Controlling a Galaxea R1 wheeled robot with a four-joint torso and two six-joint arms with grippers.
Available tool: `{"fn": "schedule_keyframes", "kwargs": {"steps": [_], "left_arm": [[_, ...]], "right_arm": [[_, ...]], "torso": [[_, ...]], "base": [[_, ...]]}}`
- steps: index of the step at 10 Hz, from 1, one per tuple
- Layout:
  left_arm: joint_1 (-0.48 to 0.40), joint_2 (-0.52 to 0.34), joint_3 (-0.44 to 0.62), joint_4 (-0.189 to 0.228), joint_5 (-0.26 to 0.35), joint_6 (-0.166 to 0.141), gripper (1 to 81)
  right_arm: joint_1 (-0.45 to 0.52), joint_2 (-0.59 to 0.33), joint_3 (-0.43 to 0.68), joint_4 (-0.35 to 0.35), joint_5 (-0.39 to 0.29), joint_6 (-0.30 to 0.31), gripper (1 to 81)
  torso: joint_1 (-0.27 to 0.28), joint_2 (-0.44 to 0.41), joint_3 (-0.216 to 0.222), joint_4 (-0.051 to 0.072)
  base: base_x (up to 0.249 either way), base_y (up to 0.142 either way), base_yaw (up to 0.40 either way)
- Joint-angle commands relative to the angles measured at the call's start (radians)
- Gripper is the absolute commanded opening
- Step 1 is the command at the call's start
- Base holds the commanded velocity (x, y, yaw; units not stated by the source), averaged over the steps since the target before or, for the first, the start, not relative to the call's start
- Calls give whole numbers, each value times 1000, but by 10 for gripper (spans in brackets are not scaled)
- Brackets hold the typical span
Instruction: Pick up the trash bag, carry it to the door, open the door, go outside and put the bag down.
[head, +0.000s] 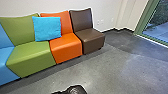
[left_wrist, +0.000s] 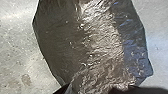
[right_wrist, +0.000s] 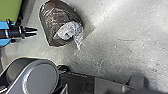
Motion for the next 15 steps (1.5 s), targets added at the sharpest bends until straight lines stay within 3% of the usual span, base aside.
{"fn": "schedule_keyframes", "kwargs": {"steps": [1, 3, 5, 8, 9, 11, 13, 14, 15], "left_arm": [[-132, -3, -5, -31, 69, -12, 811], [-173, 20, -45, -29, 70, -18, 811], [-215, 57, -86, -22, 90, -18, 811], [-187, 107, -137, -15, 101, -17, 811], [-167, 126, -161, -17, 99, -17, 811], [-149, 143, -180, -17, 98, -15, 811], [-144, 149, -180, -19, 95, -15, 811], [-140, 152, -180, -17, 95, -14, 811], [-130, 152, -181, -17, 84, -11, 811]], "right_arm": [[107, -60, 63, 14, -107, 7, 811], [125, -61, 79, 8, -138, 9, 811], [119, -58, 60, 8, -138, 9, 811], [125, -40, 53, 14, -138, 9, 811], [126, -35, 53, 16, -136, 9, 811], [161, -34, 59, 14, -153, 35, 811], [187, -41, 77, 16, -178, 39, 811], [193, -44, 79, 17, -181, 41, 811], [195, -44, 77, 14, -196, 52, 811]], "torso": [[61, -95, 5, 0], [96, -152, -50, 0], [135, -212, -64, 0], [202, -321, -66, 0], [225, -358, -160, 0], [259, -413, -178, 0], [299, -476, -237, 0], [320, -497, -176, 0], [339, -497, -204, 0]], "base": [[0, 0, 0], [0, 0, 0], [0, 0, 0], [0, 0, 0], [0, 0, 0], [0, 0, 0], [0, 0, 0], [0, 0, 0], [0, 0, 0]]}}
